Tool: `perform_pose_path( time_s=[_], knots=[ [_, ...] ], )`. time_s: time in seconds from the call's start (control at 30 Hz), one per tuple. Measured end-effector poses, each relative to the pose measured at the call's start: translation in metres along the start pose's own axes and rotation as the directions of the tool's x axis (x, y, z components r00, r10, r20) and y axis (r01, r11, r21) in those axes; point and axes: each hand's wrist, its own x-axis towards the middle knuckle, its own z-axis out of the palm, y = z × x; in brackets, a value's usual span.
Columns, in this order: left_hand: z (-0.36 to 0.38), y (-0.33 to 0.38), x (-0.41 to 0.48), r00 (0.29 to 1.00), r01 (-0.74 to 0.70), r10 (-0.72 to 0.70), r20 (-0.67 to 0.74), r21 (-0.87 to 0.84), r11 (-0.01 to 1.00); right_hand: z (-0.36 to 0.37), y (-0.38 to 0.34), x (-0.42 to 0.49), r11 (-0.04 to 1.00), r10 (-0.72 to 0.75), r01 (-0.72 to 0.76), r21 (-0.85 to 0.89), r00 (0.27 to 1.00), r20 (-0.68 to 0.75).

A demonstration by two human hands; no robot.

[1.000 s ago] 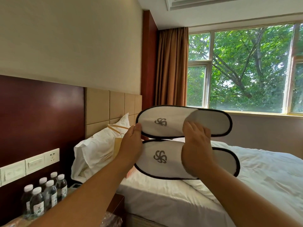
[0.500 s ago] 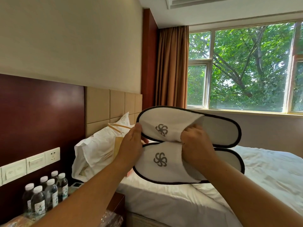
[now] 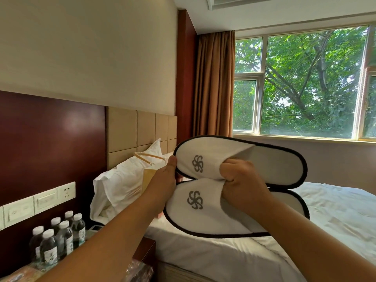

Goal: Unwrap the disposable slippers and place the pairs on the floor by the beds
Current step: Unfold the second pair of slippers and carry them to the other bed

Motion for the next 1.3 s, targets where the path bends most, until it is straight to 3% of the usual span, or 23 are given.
perform_pose_path(
  time_s=[0.1, 0.27, 0.37, 0.6, 0.73, 0.93, 1.07, 1.3],
  knots=[
    [0.001, 0.001, 0.002, 0.999, 0.039, -0.039, 0.017, -0.01, 0.999, 0.0, 0.003, -0.002, 0.999, 0.029, -0.029, 0.026, 1.0, -0.011],
    [0.006, 0.004, 0.012, 0.997, -0.04, 0.044, -0.061, 0.059, 0.997, -0.002, 0.024, -0.002, 0.995, 0.095, -0.095, 0.033, 0.995, -0.009],
    [0.013, 0.005, 0.024, 0.994, -0.059, 0.067, -0.087, 0.1, 0.993, -0.007, 0.042, -0.002, 0.993, 0.117, -0.117, -0.011, 0.993, 0.02],
    [0.055, 0.007, 0.063, 0.985, -0.124, 0.142, -0.097, 0.17, 0.978, -0.015, 0.095, -0.017, 0.966, 0.211, -0.221, -0.136, 0.974, -0.087],
    [0.099, -0.004, 0.096, 0.988, -0.118, 0.133, -0.081, 0.169, 0.979, -0.018, 0.133, -0.027, 0.969, 0.199, -0.208, -0.136, 0.977, -0.078],
    [0.186, -0.034, 0.154, 0.996, -0.079, 0.081, -0.047, 0.035, 0.996, -0.023, 0.22, -0.057, 0.974, 0.135, -0.15, -0.167, 0.986, -0.098],
    [0.257, -0.037, 0.198, 0.995, -0.099, 0.097, 0.039, 0.054, 0.994, -0.041, 0.285, -0.078, 0.965, 0.186, -0.21, -0.16, 0.97, -0.154],
    [0.375, 0.034, 0.279, 0.99, -0.065, 0.048, 0.136, 0.128, 0.99, -0.13, 0.387, -0.039, 0.923, 0.285, -0.317, -0.218, 0.944, -0.164]
  ],
)
